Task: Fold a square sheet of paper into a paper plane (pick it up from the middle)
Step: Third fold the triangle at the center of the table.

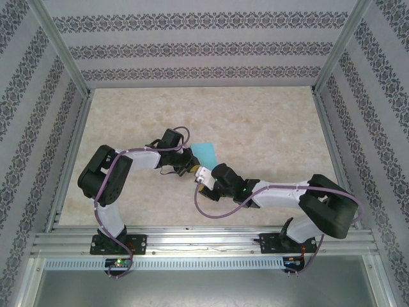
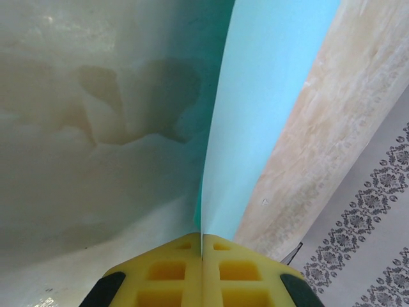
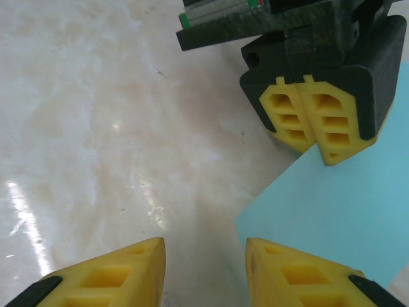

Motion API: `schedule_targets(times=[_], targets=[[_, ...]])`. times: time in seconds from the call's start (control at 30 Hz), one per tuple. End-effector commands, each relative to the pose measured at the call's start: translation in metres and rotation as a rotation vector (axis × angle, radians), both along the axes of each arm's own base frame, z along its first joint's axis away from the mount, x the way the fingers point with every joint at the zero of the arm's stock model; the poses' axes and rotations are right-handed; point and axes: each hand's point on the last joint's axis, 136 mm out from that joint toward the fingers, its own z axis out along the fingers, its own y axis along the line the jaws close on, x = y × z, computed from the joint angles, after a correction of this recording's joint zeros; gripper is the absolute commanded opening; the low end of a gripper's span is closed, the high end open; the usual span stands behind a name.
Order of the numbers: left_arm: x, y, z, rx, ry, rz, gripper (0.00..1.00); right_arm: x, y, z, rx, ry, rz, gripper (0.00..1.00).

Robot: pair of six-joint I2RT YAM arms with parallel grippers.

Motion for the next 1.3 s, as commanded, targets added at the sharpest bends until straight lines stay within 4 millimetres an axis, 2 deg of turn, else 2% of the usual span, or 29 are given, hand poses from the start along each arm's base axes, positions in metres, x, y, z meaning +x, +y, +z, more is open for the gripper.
schedule_targets(times=[0.0,0.33,0.5,0.83,1.27], targets=[[0.003,0.003,0.008,-0.025,-0.012,0.012,0.06,0.022,0.004,0.009,-0.054,-0.149,-0.009,0.38],[0.003,0.001,0.006,-0.038,-0.004,0.012,0.06,0.025,0.015,0.001,-0.068,-0.171,0.008,0.34],[0.001,0.004,0.003,-0.019,0.005,0.007,0.06,0.029,0.014,0.0,-0.075,-0.177,-0.009,0.26],[0.003,0.005,0.003,-0.024,0.005,0.015,0.06,0.029,0.004,0.005,-0.07,-0.198,-0.047,0.17],[0.005,0.008,0.002,-0.024,0.006,0.022,0.09,0.03,0.007,0.002,-0.067,-0.178,-0.058,0.0]])
